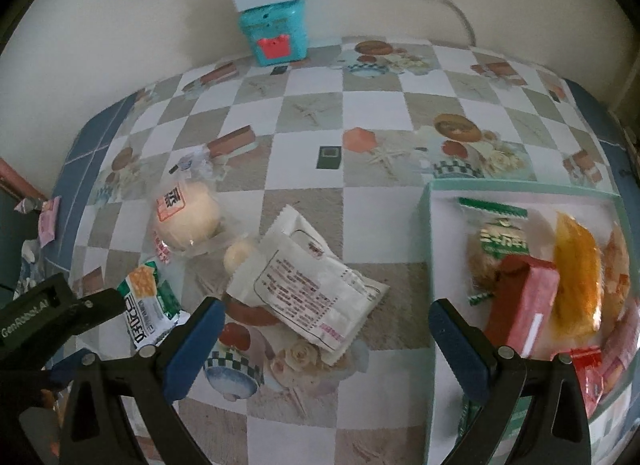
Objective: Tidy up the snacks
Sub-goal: 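Move both open grippers back to the snack pile, then grasp the green-and-white biscuit packet with the left gripper while the right reaches the white pastry packet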
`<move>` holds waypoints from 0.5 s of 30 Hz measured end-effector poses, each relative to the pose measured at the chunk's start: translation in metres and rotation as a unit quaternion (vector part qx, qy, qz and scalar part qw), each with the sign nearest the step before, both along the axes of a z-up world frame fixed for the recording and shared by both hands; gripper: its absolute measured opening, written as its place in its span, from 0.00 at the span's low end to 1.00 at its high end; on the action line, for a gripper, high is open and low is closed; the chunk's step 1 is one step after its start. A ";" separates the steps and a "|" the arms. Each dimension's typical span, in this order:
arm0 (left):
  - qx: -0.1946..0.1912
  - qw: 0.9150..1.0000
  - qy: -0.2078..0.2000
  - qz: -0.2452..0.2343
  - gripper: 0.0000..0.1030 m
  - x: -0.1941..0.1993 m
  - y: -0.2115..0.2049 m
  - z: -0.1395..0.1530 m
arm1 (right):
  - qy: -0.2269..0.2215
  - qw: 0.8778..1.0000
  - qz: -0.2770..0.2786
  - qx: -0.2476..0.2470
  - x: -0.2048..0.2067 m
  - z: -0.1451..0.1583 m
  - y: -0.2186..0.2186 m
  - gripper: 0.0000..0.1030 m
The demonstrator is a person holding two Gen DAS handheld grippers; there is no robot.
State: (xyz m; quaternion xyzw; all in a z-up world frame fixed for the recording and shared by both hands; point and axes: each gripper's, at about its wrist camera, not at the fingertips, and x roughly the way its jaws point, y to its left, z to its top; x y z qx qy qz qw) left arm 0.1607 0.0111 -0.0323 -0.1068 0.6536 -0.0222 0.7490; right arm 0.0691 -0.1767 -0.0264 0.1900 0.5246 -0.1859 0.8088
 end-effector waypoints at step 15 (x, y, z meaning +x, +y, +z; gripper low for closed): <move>0.014 0.999 0.016 -0.034 0.94 0.012 -0.028 -0.022 | 0.001 1.000 0.025 0.002 0.015 -0.020 0.002 1.00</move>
